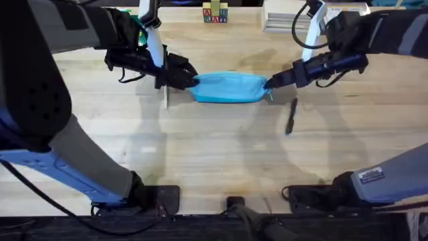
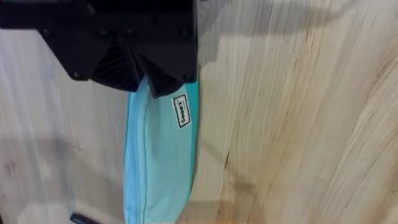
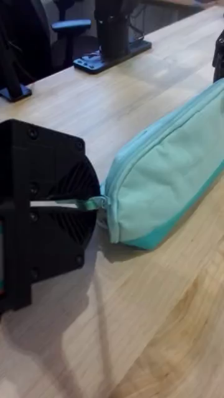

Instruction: Unzip the bag, pick up the pens from the table one at a time and place them inside, then zip the bag closed.

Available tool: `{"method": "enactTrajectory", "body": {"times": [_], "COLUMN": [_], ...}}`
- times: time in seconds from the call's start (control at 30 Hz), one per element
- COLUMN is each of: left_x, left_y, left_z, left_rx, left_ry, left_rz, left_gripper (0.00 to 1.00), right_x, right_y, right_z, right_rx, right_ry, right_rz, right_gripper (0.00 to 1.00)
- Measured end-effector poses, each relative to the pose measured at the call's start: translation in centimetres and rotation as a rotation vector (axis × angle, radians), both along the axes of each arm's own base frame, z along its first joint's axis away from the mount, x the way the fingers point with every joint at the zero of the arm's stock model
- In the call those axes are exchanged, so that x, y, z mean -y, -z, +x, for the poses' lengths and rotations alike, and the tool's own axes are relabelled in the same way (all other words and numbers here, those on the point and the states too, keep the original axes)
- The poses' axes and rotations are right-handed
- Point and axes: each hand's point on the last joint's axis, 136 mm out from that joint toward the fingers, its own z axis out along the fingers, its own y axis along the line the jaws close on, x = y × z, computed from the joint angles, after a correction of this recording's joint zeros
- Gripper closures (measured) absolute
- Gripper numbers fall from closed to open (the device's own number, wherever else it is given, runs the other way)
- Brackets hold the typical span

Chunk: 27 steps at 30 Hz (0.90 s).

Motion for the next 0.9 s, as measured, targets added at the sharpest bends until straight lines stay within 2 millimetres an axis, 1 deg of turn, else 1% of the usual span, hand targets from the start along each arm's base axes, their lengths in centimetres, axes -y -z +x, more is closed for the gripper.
{"method": "enactTrajectory", "body": {"times": [0.37,0.53,0.7,0.9], "left_x": [0.0,0.0,0.4,0.6], "left_y": [0.0,0.0,-0.1,-0.1], "left_z": [0.0,0.0,-0.1,-0.2], "left_rx": [0.0,0.001,0.001,-0.001], "left_ry": [0.0,0.0,0.01,0.015], "left_rz": [0.0,-0.001,-0.006,-0.008], "left_gripper": [0.958,0.958,0.958,0.958], "right_x": [0.1,0.6,1.2,1.9], "right_y": [0.0,-0.1,-0.5,-1.5], "right_z": [-0.1,-0.5,-0.9,-0.7], "right_rx": [-0.007,-0.064,-0.119,-0.131], "right_ry": [0.003,0.024,0.031,0.038], "right_rz": [0.0,-0.033,-0.093,-0.153], "right_gripper": [0.972,0.971,0.97,0.969]}}
